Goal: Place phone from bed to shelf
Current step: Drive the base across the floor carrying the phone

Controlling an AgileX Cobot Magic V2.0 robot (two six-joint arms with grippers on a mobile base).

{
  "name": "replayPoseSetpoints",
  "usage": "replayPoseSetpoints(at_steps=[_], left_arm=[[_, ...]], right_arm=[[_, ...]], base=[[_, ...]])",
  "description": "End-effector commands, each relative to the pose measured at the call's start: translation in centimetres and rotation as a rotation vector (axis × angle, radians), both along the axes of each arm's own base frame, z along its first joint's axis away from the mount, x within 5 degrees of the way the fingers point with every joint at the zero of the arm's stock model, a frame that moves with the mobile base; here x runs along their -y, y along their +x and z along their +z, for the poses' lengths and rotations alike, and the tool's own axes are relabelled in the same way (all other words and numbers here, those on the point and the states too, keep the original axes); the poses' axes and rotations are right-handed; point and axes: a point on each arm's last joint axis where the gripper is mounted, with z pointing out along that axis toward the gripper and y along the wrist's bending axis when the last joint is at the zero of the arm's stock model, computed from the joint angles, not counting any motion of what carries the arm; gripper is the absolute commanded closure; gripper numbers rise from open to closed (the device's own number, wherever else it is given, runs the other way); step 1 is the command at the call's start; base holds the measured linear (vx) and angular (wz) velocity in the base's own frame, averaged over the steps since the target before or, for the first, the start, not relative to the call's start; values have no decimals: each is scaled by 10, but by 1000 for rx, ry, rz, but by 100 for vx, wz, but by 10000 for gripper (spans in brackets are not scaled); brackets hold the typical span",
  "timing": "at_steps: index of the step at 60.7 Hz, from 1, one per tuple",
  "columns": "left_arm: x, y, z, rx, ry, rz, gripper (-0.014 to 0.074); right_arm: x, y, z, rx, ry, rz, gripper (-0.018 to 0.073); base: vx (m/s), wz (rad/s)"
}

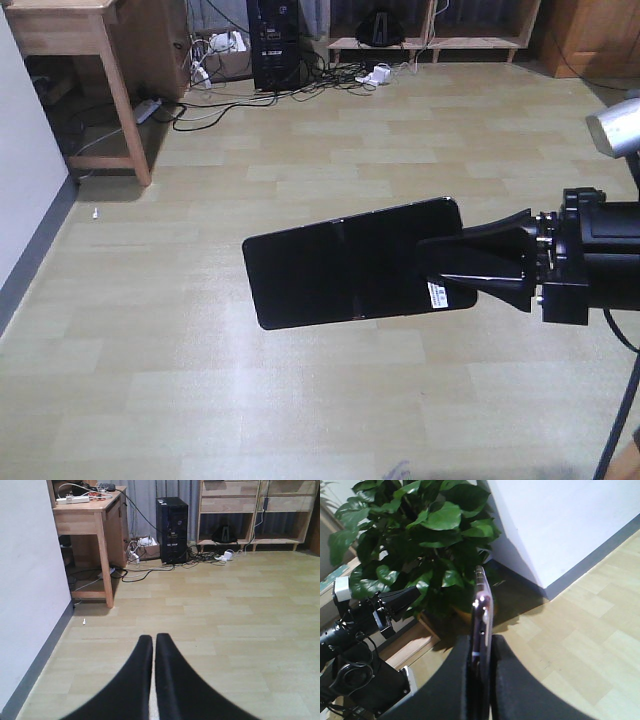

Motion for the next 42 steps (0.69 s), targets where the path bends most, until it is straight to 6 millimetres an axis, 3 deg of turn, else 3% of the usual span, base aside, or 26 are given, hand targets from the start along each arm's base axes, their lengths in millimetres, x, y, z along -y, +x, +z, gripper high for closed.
replayPoseSetpoints(at_steps=[1,42], left_arm=[[-1,1,6,77,-8,6,596],[-1,1,6,77,-8,6,596]], right_arm=[[-4,-8,21,47,112,55,564],[-4,-8,21,47,112,55,564]], base=[[37,1],[37,-2]])
